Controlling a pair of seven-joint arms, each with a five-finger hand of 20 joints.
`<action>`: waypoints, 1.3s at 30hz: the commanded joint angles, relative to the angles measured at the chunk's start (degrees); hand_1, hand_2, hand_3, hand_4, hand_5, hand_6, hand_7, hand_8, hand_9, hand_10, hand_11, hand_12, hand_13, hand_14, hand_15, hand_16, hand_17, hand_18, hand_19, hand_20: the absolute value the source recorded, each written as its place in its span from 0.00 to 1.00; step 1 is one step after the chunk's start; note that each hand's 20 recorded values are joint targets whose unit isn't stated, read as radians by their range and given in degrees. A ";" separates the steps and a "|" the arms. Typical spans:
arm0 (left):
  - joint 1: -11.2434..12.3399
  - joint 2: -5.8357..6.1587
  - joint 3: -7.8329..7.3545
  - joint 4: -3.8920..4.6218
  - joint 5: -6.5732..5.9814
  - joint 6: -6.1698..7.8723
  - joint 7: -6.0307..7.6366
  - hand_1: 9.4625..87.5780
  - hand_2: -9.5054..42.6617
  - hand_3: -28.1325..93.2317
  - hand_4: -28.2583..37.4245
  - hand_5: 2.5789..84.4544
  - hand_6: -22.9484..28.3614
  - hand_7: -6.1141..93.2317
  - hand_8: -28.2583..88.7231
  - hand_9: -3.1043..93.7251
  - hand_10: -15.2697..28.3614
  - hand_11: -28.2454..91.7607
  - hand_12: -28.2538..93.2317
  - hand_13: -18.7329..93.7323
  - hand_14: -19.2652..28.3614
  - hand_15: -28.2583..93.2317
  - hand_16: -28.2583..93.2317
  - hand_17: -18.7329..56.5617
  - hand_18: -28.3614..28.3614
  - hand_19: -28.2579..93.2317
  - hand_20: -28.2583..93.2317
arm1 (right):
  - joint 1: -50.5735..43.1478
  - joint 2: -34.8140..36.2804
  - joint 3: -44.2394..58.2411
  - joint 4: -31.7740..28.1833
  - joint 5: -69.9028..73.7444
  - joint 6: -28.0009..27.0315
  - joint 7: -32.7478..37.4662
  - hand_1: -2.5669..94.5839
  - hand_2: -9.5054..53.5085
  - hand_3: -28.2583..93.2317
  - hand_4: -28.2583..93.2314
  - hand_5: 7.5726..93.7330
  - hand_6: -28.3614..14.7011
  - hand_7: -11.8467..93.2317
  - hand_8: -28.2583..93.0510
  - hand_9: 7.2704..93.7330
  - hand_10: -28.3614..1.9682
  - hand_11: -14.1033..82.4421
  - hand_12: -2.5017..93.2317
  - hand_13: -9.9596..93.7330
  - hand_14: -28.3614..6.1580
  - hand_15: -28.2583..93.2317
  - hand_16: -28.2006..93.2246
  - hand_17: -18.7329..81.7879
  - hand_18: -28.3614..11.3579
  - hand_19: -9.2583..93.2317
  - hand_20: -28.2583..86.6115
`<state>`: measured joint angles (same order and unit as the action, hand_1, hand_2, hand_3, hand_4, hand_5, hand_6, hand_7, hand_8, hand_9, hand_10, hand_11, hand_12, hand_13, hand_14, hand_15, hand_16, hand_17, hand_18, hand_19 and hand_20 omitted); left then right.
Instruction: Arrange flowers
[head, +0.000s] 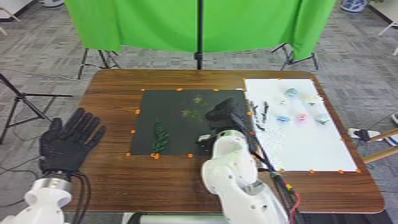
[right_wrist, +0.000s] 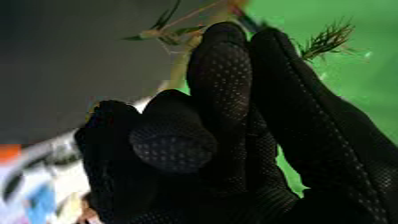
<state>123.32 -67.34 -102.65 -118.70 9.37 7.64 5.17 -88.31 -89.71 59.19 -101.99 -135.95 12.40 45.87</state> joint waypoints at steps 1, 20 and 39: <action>-0.83 1.23 0.90 0.84 0.19 0.60 -1.54 0.21 0.49 0.84 0.00 0.55 0.58 0.22 0.15 0.46 0.68 0.43 0.33 0.44 0.73 0.58 0.17 0.18 0.78 0.55 0.35 | -1.73 -3.41 -1.44 0.17 -3.03 -2.69 1.16 0.62 0.00 0.84 0.04 0.84 0.57 0.43 0.35 1.00 0.58 0.56 0.35 0.97 0.65 0.73 0.61 0.84 0.18 1.00 0.77; -2.59 2.63 2.17 1.38 5.18 0.91 -1.99 0.21 0.49 0.84 0.00 0.55 0.58 0.23 0.16 0.47 0.68 0.43 0.34 0.45 0.73 0.58 0.18 0.17 0.78 0.56 0.35 | -4.19 -0.98 -5.78 -1.31 -1.11 -4.30 4.62 0.62 0.00 0.84 0.04 0.83 0.55 0.40 0.38 1.00 0.56 0.53 0.35 0.97 0.66 0.71 0.61 0.84 0.18 1.00 0.74; 0.47 0.56 -0.33 0.22 5.08 0.19 0.71 0.21 0.49 0.84 0.00 0.55 0.59 0.22 0.16 0.47 0.69 0.43 0.34 0.45 0.75 0.60 0.18 0.18 0.80 0.59 0.38 | -5.67 6.11 -5.71 -7.58 -7.88 -6.89 -4.14 0.51 0.00 0.87 0.05 0.71 0.46 0.28 0.21 0.92 0.49 0.58 0.37 0.90 0.50 0.76 0.57 0.76 0.11 1.00 0.73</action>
<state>121.73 -65.40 -102.15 -118.05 15.14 7.88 5.05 -92.73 -85.59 52.49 -107.22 -140.62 6.93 43.37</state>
